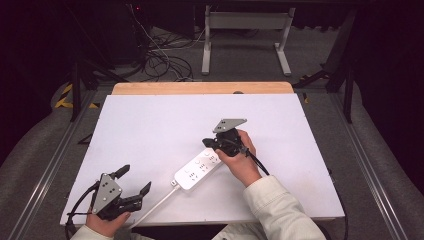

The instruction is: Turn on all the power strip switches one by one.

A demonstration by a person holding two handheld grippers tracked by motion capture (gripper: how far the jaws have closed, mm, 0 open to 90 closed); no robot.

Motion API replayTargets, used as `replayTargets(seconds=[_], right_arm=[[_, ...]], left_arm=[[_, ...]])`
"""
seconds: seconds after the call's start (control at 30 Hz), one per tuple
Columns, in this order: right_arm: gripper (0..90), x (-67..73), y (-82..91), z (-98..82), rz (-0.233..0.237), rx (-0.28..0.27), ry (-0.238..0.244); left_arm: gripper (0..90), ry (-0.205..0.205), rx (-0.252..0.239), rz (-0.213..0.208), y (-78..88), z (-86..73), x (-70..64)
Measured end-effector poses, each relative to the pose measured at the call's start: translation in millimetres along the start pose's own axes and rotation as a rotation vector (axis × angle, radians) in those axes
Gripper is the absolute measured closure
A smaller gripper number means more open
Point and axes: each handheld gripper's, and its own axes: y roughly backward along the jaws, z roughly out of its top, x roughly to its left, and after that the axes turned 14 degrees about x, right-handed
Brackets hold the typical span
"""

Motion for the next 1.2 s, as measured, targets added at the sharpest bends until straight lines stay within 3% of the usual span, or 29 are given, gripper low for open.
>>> replayTargets(seconds=[0.53, 1.1, 1.2], right_arm=[[90.0, 1.7, -21.0, -9.4, -0.005, 0.101, -0.011], [90.0, 4.2, -24.0, -12.4, -0.016, 0.123, 0.009], [90.0, 2.4, -24.6, -12.5, 0.002, 0.126, 0.009]], left_arm=[[18.3, -0.002, -0.001, 0.002, 0.0, 0.1, 0.3], [18.3, -0.003, 0.0, 0.005, 0.0, 0.1, 0.1], [18.3, -0.005, 0.004, 0.004, -0.2, 0.1, -0.1]])
